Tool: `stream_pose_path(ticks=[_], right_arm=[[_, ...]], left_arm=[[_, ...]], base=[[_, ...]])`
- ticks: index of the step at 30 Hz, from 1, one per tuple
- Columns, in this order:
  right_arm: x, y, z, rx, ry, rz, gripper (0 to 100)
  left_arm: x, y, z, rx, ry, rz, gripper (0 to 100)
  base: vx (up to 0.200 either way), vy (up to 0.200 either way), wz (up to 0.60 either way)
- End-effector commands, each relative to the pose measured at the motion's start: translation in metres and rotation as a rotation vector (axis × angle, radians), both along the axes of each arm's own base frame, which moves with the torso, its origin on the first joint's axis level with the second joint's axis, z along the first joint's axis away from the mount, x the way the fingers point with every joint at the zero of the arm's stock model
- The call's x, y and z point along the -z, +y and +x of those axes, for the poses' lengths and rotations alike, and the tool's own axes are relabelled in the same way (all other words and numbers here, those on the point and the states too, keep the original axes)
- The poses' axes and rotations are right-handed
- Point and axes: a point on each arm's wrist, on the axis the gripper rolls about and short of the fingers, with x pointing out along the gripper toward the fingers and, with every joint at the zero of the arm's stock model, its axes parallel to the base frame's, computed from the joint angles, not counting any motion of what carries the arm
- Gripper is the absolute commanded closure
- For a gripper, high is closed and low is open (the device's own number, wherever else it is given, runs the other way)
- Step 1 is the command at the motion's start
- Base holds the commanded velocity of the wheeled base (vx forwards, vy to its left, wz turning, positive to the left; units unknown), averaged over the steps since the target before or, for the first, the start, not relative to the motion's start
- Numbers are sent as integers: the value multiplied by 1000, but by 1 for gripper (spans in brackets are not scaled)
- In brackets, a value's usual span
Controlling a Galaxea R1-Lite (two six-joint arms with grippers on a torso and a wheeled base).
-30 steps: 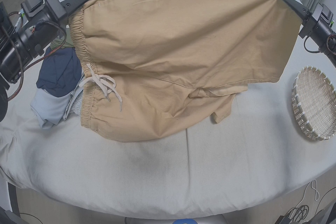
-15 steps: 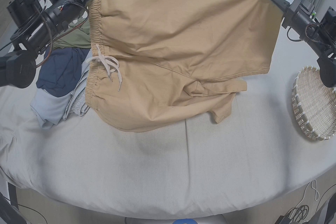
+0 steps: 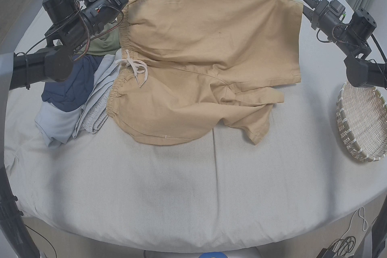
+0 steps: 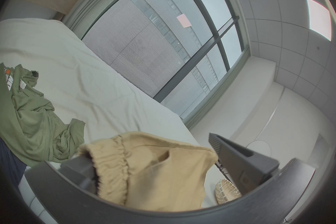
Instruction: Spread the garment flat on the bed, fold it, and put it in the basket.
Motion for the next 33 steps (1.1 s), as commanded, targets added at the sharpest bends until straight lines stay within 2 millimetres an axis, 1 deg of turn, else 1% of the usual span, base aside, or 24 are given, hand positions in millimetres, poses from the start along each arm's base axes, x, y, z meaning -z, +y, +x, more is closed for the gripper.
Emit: stream_pose_path(ticks=[1, 5, 6, 7, 8, 9, 11, 13, 14, 16, 17, 18, 19, 20, 21, 26, 28, 31, 33], right_arm=[[11, -26, 20, 59, 19, -1, 0], [11, -33, 18, 78, 21, -1, 0], [9, -36, 11, 85, 24, 0, 0], [9, -36, 11, 85, 25, 0, 0], [5, -37, 5, 87, 22, 0, 0], [4, -37, 0, 90, 22, 0, 0], [4, -35, -8, 84, 13, 0, 0], [4, -34, -9, 83, 12, -2, 0], [6, -31, -23, 75, 14, -2, 0], [7, -26, -31, 65, 12, -2, 0], [7, -26, -31, 65, 12, -2, 0], [8, -23, -41, 57, 6, -2, 0], [9, -22, -45, 54, 6, -2, 0], [10, -22, -46, 55, 7, -3, 0], [12, -21, -52, 49, 8, -5, 0], [16, -19, -65, 34, 20, -11, 0], [19, -19, -71, 24, 32, -16, 0], [31, -9, -82, -11, 82, -23, 0], [45, -4, -91, -21, 134, -32, 0]], left_arm=[[11, -1, 25, -9, 48, 4, 0], [13, -1, 25, -18, 57, 3, 0], [15, -1, 26, -25, 63, 2, 0], [15, -1, 27, -26, 65, 2, 0], [16, 0, 27, -28, 68, 2, 0], [20, 4, 30, -41, 75, 4, 0], [19, 6, 30, -51, 76, 2, 0], [19, 6, 30, -51, 76, 2, 0], [22, 10, 32, -65, 102, 6, 0], [26, 18, 34, -87, 126, 9, 0], [26, 18, 34, -87, 126, 9, 0], [29, 28, 37, -108, 152, 13, 0], [31, 34, 38, -125, 164, 13, 0], [32, 37, 39, -130, 168, 14, 0], [36, 46, 41, -151, 203, 18, 0], [47, 62, 43, -203, 274, 21, 0], [54, 72, 43, -227, 300, 21, 0], [57, 93, 38, -269, 313, 19, 0], [56, 112, 30, -299, 324, 16, 0]], base=[[0, 0, 0], [0, 0, 0], [0, 0, 0], [0, 0, 0], [0, 0, 0], [0, 0, 0], [0, 0, 0], [0, 0, 0], [0, 0, 0], [0, 0, 0], [0, 0, 0], [0, 0, 0], [0, 0, 0], [0, 0, 0], [0, 0, 0], [0, 0, 0], [0, 0, 0], [0, 0, 0], [0, 0, 0]])
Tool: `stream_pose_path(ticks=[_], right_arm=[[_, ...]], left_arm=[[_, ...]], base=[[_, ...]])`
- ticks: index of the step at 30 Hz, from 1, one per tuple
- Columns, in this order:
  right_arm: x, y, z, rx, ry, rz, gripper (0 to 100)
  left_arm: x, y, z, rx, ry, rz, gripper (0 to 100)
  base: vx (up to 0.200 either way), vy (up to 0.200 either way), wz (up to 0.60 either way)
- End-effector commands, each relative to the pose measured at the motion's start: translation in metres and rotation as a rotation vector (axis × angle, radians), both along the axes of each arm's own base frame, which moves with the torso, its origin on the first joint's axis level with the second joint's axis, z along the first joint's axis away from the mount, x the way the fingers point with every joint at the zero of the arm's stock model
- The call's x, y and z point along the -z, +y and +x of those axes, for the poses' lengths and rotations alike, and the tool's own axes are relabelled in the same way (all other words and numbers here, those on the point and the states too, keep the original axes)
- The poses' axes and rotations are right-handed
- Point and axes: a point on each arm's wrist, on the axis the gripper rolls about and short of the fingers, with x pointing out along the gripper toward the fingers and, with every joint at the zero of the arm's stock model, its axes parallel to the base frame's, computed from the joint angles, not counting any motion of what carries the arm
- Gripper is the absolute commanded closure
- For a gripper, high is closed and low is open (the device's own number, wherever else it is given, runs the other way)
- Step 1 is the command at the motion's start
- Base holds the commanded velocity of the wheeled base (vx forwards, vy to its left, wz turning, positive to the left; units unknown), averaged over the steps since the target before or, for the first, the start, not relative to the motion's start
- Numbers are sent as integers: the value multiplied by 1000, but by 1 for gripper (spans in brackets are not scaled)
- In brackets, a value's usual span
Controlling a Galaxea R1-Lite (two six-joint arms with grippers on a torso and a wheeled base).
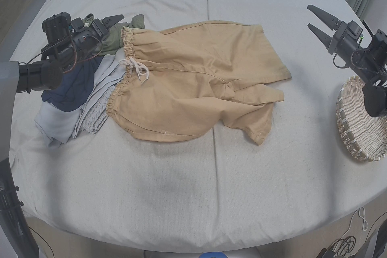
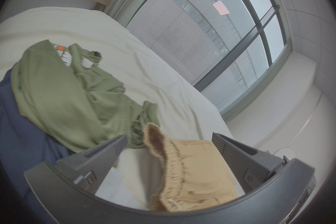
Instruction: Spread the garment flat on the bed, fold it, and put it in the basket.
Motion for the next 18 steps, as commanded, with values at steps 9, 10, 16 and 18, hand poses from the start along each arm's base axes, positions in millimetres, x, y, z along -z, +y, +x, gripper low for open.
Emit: stream_pose_path(ticks=[9, 10, 16, 18], right_arm=[[88, 43, -84, -134, 272, -148, 0], [96, 46, -90, -152, 302, -155, 0], [128, 54, -108, -199, 429, -180, 0], [132, 55, -108, -200, 445, -183, 0]], left_arm=[[-5, 42, -107, 103, 59, -8, 0], [-1, 40, -117, 121, 66, -10, 0], [29, 35, -147, 162, 79, -6, 0], [31, 34, -148, 163, 72, -6, 0]], base=[[0, 0, 0], [0, 0, 0], [0, 0, 0], [0, 0, 0]])
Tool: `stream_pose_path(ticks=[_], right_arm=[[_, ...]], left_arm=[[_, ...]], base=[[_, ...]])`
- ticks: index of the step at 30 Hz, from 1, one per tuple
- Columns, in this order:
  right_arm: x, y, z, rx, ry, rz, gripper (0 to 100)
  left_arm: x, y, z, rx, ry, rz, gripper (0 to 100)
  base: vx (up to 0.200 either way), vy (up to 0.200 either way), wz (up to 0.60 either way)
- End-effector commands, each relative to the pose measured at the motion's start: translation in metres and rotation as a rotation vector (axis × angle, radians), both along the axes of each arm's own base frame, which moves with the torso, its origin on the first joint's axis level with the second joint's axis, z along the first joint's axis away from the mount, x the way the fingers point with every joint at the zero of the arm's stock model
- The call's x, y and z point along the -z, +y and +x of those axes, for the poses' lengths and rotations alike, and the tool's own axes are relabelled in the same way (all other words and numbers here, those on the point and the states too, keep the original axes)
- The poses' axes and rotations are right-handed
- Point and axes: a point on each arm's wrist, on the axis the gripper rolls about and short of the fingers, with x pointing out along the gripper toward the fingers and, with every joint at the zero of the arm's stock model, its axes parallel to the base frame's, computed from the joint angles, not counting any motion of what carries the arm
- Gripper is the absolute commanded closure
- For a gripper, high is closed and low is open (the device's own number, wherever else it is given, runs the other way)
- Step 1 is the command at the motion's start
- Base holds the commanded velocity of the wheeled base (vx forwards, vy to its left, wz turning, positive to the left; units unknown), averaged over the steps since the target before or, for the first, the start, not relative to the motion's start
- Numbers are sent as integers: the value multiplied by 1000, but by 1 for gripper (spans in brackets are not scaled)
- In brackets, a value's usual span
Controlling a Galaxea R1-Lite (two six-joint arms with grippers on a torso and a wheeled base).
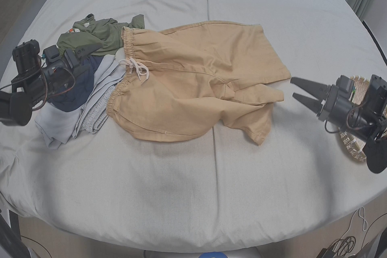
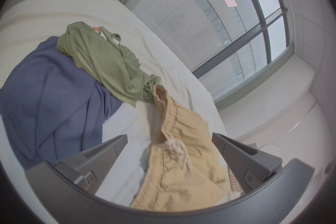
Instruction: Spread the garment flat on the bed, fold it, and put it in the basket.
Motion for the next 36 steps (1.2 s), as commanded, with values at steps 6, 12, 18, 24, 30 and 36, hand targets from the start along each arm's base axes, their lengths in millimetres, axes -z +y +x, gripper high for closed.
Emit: stream_pose_path(ticks=[6, 12, 18, 24, 30, 36], right_arm=[[69, 21, -41, -103, 239, -100, 0], [95, 36, -41, -117, 284, -161, 0], [103, 51, -27, -102, 227, -152, 0], [107, 59, -17, -60, 227, -124, 0], [102, 67, -11, -75, 192, -111, 0], [99, 77, -7, -66, 188, -86, 0]], left_arm=[[-5, -12, -65, 88, -132, -29, 0], [-4, -13, -65, 88, -129, -31, 0], [1, -12, -66, 83, -115, -32, 0], [0, -12, -68, 80, -117, -31, 0], [-2, -12, -68, 80, -124, -31, 0], [-1, -12, -69, 80, -122, -28, 0]], base=[[0, 0, 0], [0, 0, 0], [0, 0, 0], [0, 0, 0], [0, 0, 0], [0, 0, 0]])
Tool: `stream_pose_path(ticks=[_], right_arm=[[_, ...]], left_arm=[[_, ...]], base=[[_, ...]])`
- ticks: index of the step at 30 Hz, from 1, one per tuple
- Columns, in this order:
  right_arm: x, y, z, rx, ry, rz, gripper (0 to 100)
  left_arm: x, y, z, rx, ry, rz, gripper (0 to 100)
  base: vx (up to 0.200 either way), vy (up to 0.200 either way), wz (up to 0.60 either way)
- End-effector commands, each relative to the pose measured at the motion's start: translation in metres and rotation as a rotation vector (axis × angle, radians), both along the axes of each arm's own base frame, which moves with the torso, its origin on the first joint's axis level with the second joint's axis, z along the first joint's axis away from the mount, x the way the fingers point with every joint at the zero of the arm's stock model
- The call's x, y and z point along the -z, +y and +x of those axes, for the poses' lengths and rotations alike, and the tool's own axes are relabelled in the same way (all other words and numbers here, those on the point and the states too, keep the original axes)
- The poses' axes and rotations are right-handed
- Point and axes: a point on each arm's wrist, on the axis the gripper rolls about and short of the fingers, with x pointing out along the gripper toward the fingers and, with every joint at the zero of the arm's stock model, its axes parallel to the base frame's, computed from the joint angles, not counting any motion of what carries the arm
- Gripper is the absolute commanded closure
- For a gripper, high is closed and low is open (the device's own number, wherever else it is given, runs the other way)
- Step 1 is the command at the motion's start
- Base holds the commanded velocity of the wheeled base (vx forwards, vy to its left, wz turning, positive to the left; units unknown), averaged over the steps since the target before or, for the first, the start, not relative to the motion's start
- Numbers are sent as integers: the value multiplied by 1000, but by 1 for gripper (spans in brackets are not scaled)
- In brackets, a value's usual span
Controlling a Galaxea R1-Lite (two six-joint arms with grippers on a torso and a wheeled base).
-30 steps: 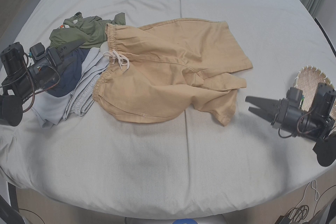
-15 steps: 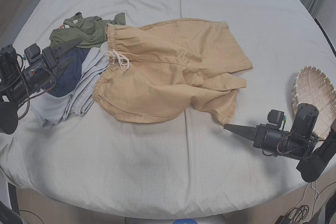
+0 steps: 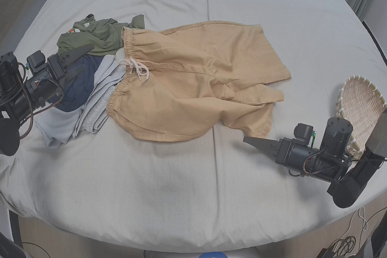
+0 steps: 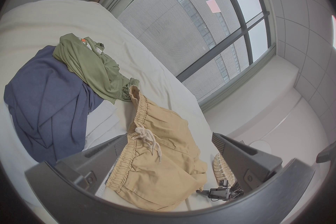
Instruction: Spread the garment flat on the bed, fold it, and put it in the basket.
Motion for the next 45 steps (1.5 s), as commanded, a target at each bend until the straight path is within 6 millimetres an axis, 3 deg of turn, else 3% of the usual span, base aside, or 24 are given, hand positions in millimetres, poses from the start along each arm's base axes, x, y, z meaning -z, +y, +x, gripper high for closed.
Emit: stream_pose_path(ticks=[1, 10, 15, 31, 32, 41, 45], right_arm=[[1, 8, 2, 3, 0, 15, 0], [-8, 3, 0, 44, -60, 88, 0], [-25, -6, -13, 52, -89, 113, 0], [-6, -2, -10, 46, -21, 87, 0], [-3, -2, -10, 45, -13, 83, 100], [-3, -4, -7, 52, -17, 81, 100], [-2, -5, -9, 54, -11, 79, 100]], left_arm=[[0, 0, -1, 0, 1, 1, 0], [0, 0, -7, 3, 2, 2, 0], [4, 0, -8, 1, 14, 3, 0], [5, 0, -8, -1, 18, 4, 0], [5, 0, -8, -1, 18, 4, 0], [6, 0, -8, -1, 20, 5, 0], [15, -1, -10, 0, 52, 5, 0]], base=[[0, 0, 0], [0, 0, 0], [0, 0, 0], [0, 0, 0], [0, 0, 0], [0, 0, 0], [0, 0, 0]])
